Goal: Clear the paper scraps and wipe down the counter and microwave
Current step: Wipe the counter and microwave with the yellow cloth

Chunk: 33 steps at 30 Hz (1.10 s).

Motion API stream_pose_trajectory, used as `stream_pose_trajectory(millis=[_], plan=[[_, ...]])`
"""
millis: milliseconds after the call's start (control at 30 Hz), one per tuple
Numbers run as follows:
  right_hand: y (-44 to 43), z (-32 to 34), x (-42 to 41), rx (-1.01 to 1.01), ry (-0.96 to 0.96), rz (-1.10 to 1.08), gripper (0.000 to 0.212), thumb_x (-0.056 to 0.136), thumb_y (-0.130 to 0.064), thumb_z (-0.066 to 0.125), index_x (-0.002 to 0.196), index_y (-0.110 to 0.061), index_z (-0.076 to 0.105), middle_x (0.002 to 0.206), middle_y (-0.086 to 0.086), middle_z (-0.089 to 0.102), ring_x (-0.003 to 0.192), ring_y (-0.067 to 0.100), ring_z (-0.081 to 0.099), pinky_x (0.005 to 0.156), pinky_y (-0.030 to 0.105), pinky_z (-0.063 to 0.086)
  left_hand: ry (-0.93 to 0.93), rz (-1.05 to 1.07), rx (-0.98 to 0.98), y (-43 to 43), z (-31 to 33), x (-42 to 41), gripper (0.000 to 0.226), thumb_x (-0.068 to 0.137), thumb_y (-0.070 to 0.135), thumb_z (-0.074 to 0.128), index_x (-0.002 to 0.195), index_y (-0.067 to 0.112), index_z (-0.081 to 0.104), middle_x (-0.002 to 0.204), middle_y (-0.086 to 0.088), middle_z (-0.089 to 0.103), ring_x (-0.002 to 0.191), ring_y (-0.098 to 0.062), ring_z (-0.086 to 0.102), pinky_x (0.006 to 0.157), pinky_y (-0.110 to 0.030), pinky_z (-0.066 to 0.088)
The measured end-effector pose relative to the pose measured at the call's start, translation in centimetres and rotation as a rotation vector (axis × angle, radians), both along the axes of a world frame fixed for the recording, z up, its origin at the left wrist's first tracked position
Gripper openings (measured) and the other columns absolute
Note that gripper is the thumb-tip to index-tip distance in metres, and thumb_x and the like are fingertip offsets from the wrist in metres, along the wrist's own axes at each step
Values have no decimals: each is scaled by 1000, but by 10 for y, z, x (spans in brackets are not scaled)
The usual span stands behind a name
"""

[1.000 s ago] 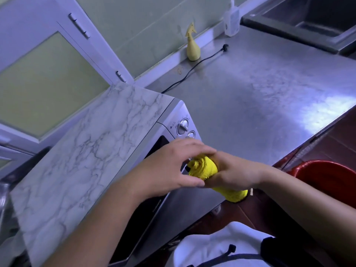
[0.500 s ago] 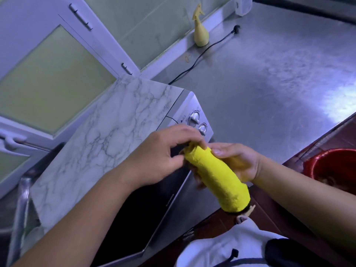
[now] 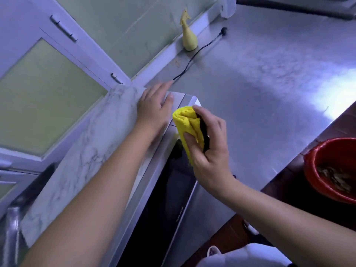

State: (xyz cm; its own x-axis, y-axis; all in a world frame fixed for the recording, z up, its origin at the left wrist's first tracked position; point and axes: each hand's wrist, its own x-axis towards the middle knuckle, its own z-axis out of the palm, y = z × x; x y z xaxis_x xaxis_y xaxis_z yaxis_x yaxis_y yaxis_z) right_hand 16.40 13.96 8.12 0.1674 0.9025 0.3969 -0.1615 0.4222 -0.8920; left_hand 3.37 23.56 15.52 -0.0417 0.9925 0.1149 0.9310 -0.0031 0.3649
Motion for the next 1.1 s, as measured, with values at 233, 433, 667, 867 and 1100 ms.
stream_pose_trajectory(millis=[233,433,667,867,1100], plan=[[-3,-26,-48,-3,-66,-321,54,84,6,67,133,-14,57,116,2,54,111,23,52,95,55,44,179,22,-47,7,-17,-5,38,103,42,34,138,45,50,154,16,39,148,-21,19,117,-43,10],[-6,-60,-69,-150,63,-473,51,85,9,63,131,-13,58,113,6,57,105,36,57,98,37,45,155,3,-21,8,-24,-10,38,102,47,29,135,51,48,153,21,38,148,-19,16,118,-44,5],[-2,-109,-66,-299,10,-499,48,89,1,63,127,-29,62,113,-7,61,109,27,58,100,39,46,85,-17,-68,13,-25,-9,51,81,66,20,125,60,45,148,29,37,145,-13,16,119,-42,4],[1,-108,-29,-467,-18,-271,43,88,-1,68,120,-30,69,120,-4,68,114,11,61,104,41,46,119,-56,-105,9,-21,-7,56,77,70,26,129,59,44,152,25,34,146,-17,15,116,-44,3],[-19,-29,-33,-182,9,-364,42,84,-14,70,120,-37,67,114,-5,64,112,11,61,97,22,47,151,-56,-107,5,-19,-5,54,86,67,30,137,55,41,156,21,30,148,-22,11,118,-48,3]])
